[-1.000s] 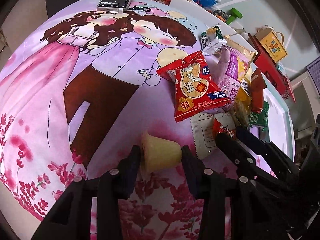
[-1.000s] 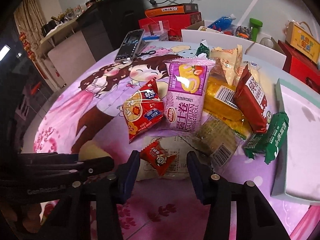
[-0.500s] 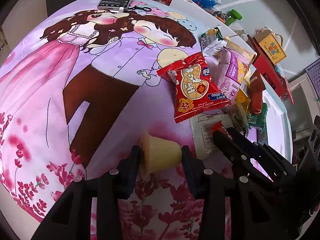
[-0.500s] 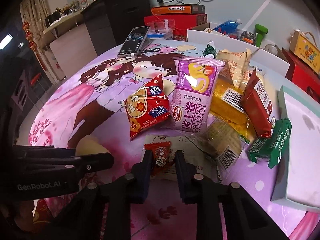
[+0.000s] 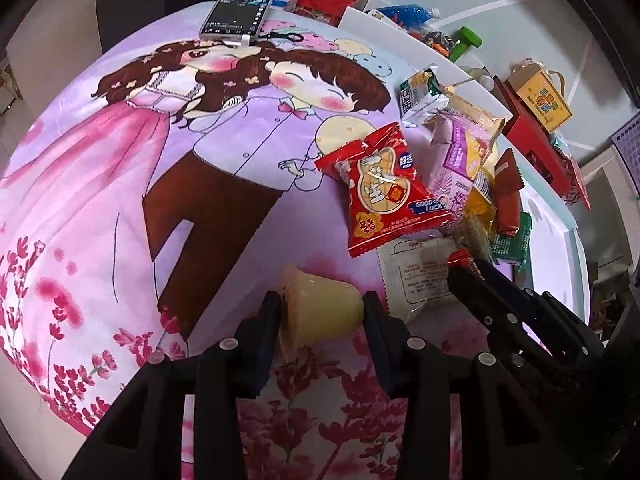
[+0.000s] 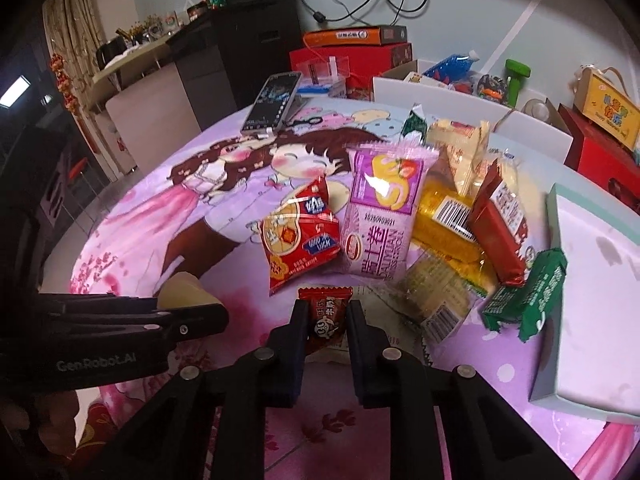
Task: Organize snacks
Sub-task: 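Close left tool on jelly cup while right tool closes on red candy packet, then carry jelly cup in left tool and candy in right tool over white tray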
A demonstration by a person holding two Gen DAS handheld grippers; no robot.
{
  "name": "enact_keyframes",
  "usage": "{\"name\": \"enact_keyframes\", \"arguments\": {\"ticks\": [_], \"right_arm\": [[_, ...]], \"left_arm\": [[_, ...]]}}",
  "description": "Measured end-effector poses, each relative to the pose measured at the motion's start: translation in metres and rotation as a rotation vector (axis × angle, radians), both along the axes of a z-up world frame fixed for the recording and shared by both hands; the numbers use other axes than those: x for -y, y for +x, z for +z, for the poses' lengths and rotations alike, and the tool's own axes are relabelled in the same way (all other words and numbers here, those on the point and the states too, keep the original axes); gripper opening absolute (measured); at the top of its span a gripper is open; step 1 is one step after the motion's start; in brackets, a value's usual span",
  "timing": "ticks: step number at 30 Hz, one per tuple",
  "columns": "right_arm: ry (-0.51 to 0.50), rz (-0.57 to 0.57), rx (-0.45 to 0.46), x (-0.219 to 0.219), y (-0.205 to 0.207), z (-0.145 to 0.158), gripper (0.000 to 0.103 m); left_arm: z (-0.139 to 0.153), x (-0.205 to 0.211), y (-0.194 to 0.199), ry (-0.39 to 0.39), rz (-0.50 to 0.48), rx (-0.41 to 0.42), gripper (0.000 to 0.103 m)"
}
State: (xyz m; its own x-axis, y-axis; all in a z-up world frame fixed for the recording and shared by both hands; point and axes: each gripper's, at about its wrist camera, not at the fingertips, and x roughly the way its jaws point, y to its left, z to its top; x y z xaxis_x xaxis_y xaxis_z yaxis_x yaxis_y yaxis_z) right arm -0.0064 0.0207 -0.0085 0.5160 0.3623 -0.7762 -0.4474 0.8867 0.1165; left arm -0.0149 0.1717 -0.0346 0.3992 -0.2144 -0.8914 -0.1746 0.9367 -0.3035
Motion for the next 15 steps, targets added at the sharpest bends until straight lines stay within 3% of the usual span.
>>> {"name": "enact_keyframes", "arguments": {"ticks": [15], "right_arm": [[0.039,-0.069,0.062,0.033,-0.001,0.031,0.021]], "left_arm": [[0.026,0.033,0.006,0.047,-0.056,0.025,0.043]]}}
